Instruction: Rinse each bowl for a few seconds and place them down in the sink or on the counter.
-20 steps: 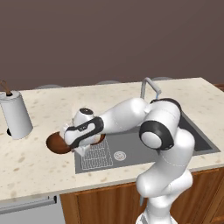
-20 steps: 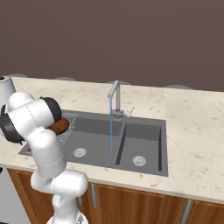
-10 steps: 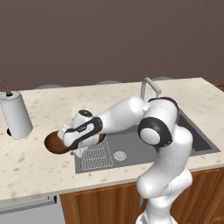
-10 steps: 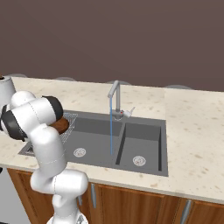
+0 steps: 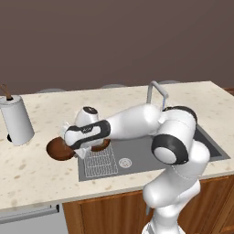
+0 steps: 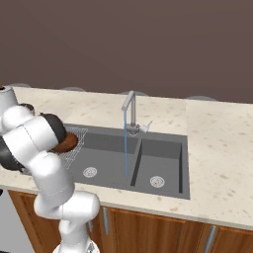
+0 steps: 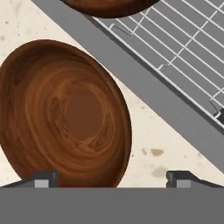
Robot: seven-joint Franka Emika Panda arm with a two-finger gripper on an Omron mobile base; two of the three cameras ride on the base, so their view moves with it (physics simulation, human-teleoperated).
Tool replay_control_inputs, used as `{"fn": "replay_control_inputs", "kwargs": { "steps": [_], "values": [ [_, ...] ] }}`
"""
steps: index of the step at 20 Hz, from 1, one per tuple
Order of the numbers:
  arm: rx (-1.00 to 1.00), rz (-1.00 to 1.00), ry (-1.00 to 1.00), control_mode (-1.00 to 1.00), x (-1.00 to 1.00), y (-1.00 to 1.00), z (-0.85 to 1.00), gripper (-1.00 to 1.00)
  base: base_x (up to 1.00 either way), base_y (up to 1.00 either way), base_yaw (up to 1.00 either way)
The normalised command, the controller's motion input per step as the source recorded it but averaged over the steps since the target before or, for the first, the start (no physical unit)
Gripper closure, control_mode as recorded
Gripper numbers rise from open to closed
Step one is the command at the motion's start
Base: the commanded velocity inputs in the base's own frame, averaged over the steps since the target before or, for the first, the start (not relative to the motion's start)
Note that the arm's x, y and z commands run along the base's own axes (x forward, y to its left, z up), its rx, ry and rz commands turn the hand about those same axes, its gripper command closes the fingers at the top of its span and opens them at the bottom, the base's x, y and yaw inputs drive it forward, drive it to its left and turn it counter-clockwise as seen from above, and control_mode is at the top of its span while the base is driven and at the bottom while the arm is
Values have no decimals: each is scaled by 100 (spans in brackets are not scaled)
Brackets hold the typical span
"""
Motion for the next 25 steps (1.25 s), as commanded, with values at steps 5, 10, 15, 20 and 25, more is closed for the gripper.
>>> {"fn": "replay_control_inputs", "kwargs": {
  "steps": [5,10,15,20,25],
  "values": [
    [1,0,-8,-100,-44,-22,99,-100,0,0,0],
    [4,0,-10,-100,-77,-58,100,-100,0,0,0],
    [6,0,-10,-100,-96,-77,100,-100,0,0,0],
    [6,0,-9,-100,-100,-84,100,-100,0,0,0],
    [3,0,-10,-100,-100,-88,100,-100,0,0,0]
  ]
}}
